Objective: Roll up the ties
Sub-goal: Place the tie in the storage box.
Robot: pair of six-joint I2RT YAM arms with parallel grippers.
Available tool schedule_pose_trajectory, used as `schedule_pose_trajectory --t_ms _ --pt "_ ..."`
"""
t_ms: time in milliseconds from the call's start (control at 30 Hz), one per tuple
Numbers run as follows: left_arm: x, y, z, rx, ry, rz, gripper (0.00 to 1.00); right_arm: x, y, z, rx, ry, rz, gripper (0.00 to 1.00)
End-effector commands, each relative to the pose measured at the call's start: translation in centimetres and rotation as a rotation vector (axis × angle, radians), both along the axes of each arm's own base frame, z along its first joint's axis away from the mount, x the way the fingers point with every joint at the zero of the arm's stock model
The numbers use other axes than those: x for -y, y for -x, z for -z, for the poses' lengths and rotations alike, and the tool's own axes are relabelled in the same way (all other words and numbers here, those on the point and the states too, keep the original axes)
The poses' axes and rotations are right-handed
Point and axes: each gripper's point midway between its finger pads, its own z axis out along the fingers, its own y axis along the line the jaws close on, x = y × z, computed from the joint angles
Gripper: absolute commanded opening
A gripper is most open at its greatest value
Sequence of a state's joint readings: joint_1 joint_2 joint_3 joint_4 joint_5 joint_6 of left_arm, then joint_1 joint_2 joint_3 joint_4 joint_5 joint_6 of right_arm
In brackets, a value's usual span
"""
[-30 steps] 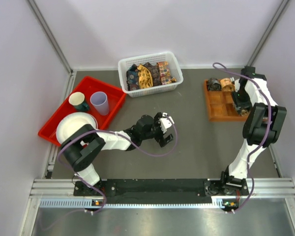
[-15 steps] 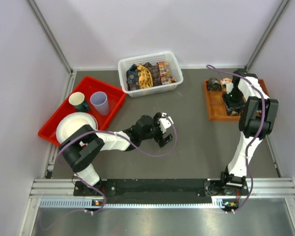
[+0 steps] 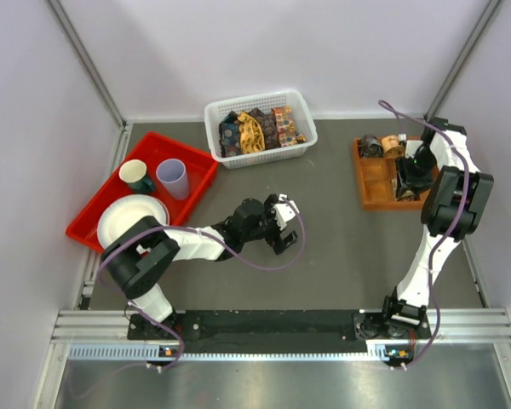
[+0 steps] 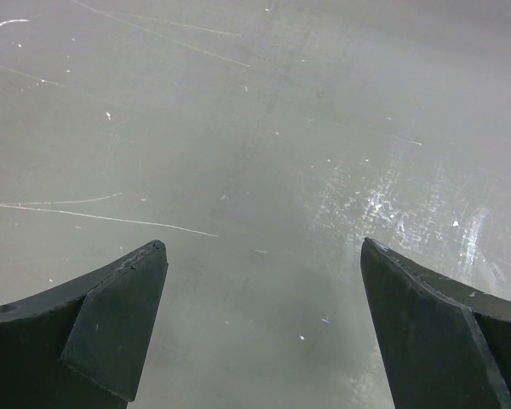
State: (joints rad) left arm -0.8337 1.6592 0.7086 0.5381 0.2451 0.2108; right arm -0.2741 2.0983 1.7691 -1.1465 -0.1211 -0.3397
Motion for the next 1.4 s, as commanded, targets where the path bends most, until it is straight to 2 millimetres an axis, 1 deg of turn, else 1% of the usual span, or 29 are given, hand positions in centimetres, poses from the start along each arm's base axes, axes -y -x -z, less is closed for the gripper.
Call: schedule_pose_trajectory --t_ms 0,100,200,267,400,433,500,533,600,667,833,933,1067,1133,1233,1267,1300,1367 --pt "0.5 -0.3 -1.6 0.019 0.035 0.009 0.99 0.0 -1.6 -0.3 0.046 -0.078 -0.014 0.05" --pt "0.5 -0.3 -1.8 0.017 0.035 0.01 0.99 0.3 -1.8 0.1 0.048 -0.068 -0.031 0.07" --pt "0.5 -0.2 -1.6 0.008 0.03 0.012 0.99 0.3 -1.5 0.5 0.034 -0.07 -0.038 0.11" --pt "0.6 -0.2 -1.6 0.008 0.028 0.013 0.99 0.5 -1.5 0.5 0.034 -0.068 -0.039 0.16" --pt "0.7 -0.3 -1.7 0.006 0.032 0.013 0.99 1.1 -1.4 -0.6 0.054 -0.056 -0.029 0.3" --pt "0.7 -0.2 -1.8 0.004 0.034 0.015 0.99 1.2 -1.4 -0.9 0.058 -0.054 -0.028 0.36" --pt "0.8 -0.3 -1.9 0.004 0.037 0.016 0.99 1.5 -1.4 -1.5 0.07 -0.046 -0.03 0.37" --pt "0.8 -0.3 -1.9 0.003 0.038 0.015 0.99 1.6 -1.4 -1.9 0.078 -0.043 -0.029 0.43" --pt "0.9 -0.3 -1.9 0.004 0.036 0.019 0.99 1.7 -1.4 -2.4 0.088 -0.039 -0.029 0.49" --pt "0.9 -0.3 -1.9 0.004 0.038 0.019 0.99 1.7 -1.3 -2.9 0.099 -0.035 -0.028 0.6" --pt "0.9 -0.3 -1.9 0.005 0.039 0.019 0.99 1.3 -1.4 -3.9 0.119 -0.051 -0.026 0.66" --pt "0.9 -0.3 -2.0 0.005 0.042 0.018 0.99 1.3 -1.5 -4.6 0.134 -0.051 -0.021 0.68" --pt "0.8 -0.2 -2.2 0.006 0.04 0.019 0.99 1.5 -1.6 -6.5 0.17 -0.053 -0.013 0.7" --pt "0.7 -0.2 -2.1 0.005 0.036 0.013 0.99 1.6 -1.6 -7.4 0.183 -0.053 -0.008 0.75" --pt "0.6 -0.4 -2.5 0.001 0.032 0.003 0.99 1.6 -1.4 -8.9 0.209 -0.056 -0.004 0.77" --pt "0.6 -0.4 -2.5 0.0 0.029 0.0 0.99 1.6 -1.4 -9.4 0.221 -0.057 -0.004 0.8" --pt "0.5 -0.4 -2.5 -0.006 0.022 -0.005 0.99 1.6 -1.4 -10.2 0.239 -0.057 -0.003 0.88" --pt "0.3 -0.8 -2.9 -0.004 0.013 -0.027 0.99 1.2 -1.7 -11.6 0.277 -0.067 -0.009 0.99"
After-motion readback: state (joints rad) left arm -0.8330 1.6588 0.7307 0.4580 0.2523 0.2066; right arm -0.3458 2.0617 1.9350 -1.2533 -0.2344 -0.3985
